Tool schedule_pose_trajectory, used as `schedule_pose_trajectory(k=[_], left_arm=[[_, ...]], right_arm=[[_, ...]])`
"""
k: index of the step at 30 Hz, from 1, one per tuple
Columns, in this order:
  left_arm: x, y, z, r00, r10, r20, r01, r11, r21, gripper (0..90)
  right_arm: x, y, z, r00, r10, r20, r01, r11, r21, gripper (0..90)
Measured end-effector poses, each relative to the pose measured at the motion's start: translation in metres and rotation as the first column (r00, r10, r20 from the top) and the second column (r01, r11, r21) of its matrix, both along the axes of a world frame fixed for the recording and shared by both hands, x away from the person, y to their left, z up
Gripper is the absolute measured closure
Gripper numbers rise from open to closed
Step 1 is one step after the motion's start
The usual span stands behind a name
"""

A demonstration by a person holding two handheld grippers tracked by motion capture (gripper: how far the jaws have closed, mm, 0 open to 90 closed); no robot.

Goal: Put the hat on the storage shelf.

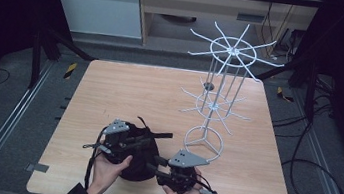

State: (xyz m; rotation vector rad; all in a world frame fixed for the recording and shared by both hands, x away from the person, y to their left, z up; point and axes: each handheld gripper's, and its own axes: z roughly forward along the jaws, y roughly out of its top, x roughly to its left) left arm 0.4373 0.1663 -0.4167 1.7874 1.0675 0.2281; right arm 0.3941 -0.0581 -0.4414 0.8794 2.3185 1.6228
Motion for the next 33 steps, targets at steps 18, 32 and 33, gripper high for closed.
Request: schedule_pose_trajectory(k=[18,32,33], left_arm=[[-0.025,0.008,0.043,0.9857,-0.033,0.166,0.044,0.9970,-0.064,80.4],[-0.029,0.004,0.044,0.9768,-0.083,0.197,0.096,0.9940,-0.053,80.8],[-0.028,0.005,0.044,0.9762,-0.084,0.200,0.096,0.9940,-0.052,80.6]], right_arm=[[0.007,-0.013,0.003,0.9970,-0.065,0.042,0.064,0.998,0.026,42.9],[0.005,-0.012,0.007,0.9965,-0.037,0.076,0.041,0.998,-0.051,89.5],[0.004,-0.014,0.010,0.9937,-0.056,0.097,0.062,0.996,-0.059,89.5]])
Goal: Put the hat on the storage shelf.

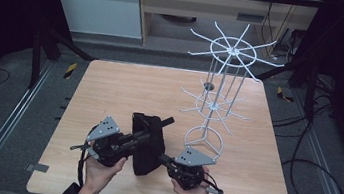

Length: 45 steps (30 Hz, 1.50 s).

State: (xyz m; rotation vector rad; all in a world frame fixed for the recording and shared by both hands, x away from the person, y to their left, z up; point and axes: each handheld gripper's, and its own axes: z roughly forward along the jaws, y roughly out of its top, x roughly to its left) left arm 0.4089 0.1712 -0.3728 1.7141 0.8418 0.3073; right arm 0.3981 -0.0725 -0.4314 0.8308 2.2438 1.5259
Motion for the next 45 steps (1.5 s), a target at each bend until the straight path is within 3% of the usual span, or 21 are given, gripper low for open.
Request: schedule_pose_trajectory(k=[3,6,7,15,19,21,23,24,29,34,38,42,43,45], left_arm=[[0.000,0.004,-0.001,1.0000,-0.003,0.006,0.003,0.9999,0.011,80.0],[0.001,0.006,-0.006,1.0000,-0.001,-0.001,0.001,0.9995,0.032,79.7],[0.000,0.008,-0.008,1.0000,0.001,0.001,-0.001,0.9986,0.052,79.6],[-0.003,0.020,-0.018,0.9998,0.013,-0.012,-0.012,0.9950,0.100,79.3],[-0.004,0.029,-0.024,0.9994,0.030,-0.020,-0.027,0.9927,0.117,79.3],[-0.003,0.033,-0.027,0.9987,0.047,-0.021,-0.044,0.9905,0.130,79.5],[-0.001,0.041,-0.032,0.9973,0.068,-0.028,-0.063,0.9875,0.145,79.5],[0.000,0.045,-0.034,0.9963,0.077,-0.036,-0.071,0.9863,0.149,79.5],[0.005,0.067,-0.043,0.9885,0.141,-0.055,-0.129,0.9758,0.176,79.7],[0.009,0.086,-0.050,0.9762,0.208,-0.061,-0.191,0.9573,0.217,79.6],[0.013,0.101,-0.060,0.9643,0.252,-0.081,-0.223,0.9377,0.267,79.0],[0.017,0.107,-0.069,0.9545,0.286,-0.083,-0.243,0.9087,0.339,78.5],[0.018,0.108,-0.072,0.9518,0.298,-0.072,-0.253,0.8966,0.363,78.2],[0.021,0.110,-0.078,0.9476,0.314,-0.060,-0.266,0.8797,0.394,77.4]], right_arm=[[-0.001,-0.006,0.010,0.9980,-0.032,0.054,0.033,0.999,-0.022,89.4],[-0.002,-0.006,0.012,0.9968,-0.037,0.071,0.040,0.998,-0.048,89.4],[-0.002,-0.004,0.011,0.9972,-0.028,0.069,0.032,0.997,-0.065,89.4],[-0.004,0.008,0.006,0.9988,0.029,0.039,-0.026,0.995,-0.097,87.9],[-0.005,0.013,0.004,0.9986,0.046,0.027,-0.043,0.995,-0.087,84.9],[-0.005,0.014,0.002,0.9985,0.051,0.019,-0.050,0.997,-0.053,76.1],[-0.005,0.014,0.002,0.9983,0.054,0.023,-0.053,0.998,-0.042,72.9],[-0.005,0.014,0.003,0.9984,0.049,0.029,-0.048,0.998,-0.029,67.8],[-0.003,0.005,0.002,0.9994,-0.006,0.033,0.007,0.999,-0.032,64.1],[0.000,-0.005,-0.001,0.9986,-0.047,0.023,0.048,0.998,-0.038,61.1],[0.001,-0.017,-0.006,0.9958,-0.091,0.009,0.091,0.994,-0.057,58.6],[0.001,-0.030,-0.013,0.9914,-0.131,-0.005,0.130,0.988,-0.078,55.5],[0.001,-0.033,-0.015,0.9903,-0.139,-0.007,0.138,0.987,-0.080,54.6],[0.002,-0.042,-0.019,0.9856,-0.168,-0.024,0.165,0.982,-0.092,53.6]])
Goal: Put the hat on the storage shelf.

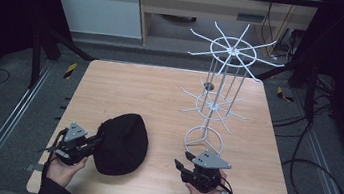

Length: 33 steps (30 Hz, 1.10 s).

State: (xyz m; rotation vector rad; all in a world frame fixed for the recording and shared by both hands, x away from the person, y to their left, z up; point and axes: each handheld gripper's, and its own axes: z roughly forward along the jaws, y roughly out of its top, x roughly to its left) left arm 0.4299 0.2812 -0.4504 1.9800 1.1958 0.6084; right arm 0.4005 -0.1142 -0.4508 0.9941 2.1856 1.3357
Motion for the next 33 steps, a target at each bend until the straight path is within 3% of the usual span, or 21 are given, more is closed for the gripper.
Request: schedule_pose_trajectory(k=[5,13,16,22,27,33], left_arm=[[0.006,0.005,-0.013,0.9995,0.025,-0.021,-0.024,0.9982,0.054,75.3],[0.014,0.014,-0.025,0.9957,0.077,-0.050,-0.071,0.9901,0.121,68.8],[0.015,0.017,-0.024,0.9931,0.104,-0.053,-0.098,0.9891,0.110,55.9],[0.008,0.024,-0.003,0.9894,0.145,0.001,-0.145,0.9886,0.041,48.3],[-0.001,0.023,0.019,0.9911,0.123,0.051,-0.123,0.9924,-0.003,46.6],[-0.004,0.009,0.038,0.9964,0.067,0.053,-0.065,0.9970,-0.043,44.1]], right_arm=[[0.003,-0.019,-0.009,0.9975,-0.053,-0.046,0.053,0.999,-0.003,49.7],[0.005,-0.045,-0.011,0.9906,-0.125,-0.056,0.125,0.992,-0.002,45.9],[0.006,-0.063,-0.010,0.9843,-0.168,-0.053,0.168,0.986,0.002,45.6],[0.006,-0.085,-0.010,0.9720,-0.228,-0.058,0.229,0.973,0.008,45.3],[0.008,-0.109,-0.011,0.9549,-0.291,-0.059,0.292,0.956,0.006,45.0],[0.012,-0.124,-0.014,0.9406,-0.331,-0.077,0.331,0.944,-0.009,44.6]])
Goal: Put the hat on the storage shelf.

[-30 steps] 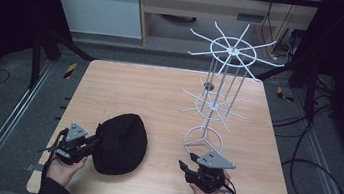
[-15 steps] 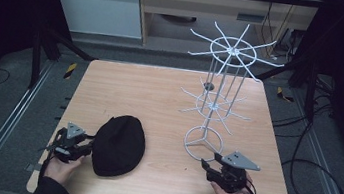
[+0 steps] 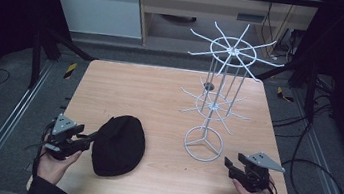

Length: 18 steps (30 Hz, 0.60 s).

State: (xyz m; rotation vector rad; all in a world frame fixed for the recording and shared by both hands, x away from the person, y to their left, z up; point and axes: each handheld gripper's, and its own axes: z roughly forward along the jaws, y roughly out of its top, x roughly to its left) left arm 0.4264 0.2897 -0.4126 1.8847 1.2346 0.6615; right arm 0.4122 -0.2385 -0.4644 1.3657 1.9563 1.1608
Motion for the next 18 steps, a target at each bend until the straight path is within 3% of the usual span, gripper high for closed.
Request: schedule_pose_trajectory(k=[3,10,14,18], left_arm=[[0.001,-0.009,0.006,0.9998,-0.019,-0.002,0.019,0.9998,0.002,44.0],[0.011,-0.036,0.012,0.9963,-0.071,-0.047,0.072,0.9973,0.013,42.6],[0.015,-0.052,0.008,0.9945,-0.085,-0.062,0.089,0.9943,0.058,43.0],[0.021,-0.056,0.001,0.9920,-0.084,-0.094,0.090,0.9937,0.066,45.3]], right_arm=[[0.002,-0.003,-0.002,0.9999,-0.006,-0.009,0.006,1.000,-0.015,44.1],[0.006,-0.004,-0.005,0.9989,-0.011,-0.045,0.010,1.000,-0.029,43.6],[0.008,-0.005,-0.008,0.9989,-0.007,-0.047,0.005,0.999,-0.046,43.5],[0.009,-0.004,-0.009,0.9976,-0.005,-0.069,0.002,0.999,-0.043,43.4]])
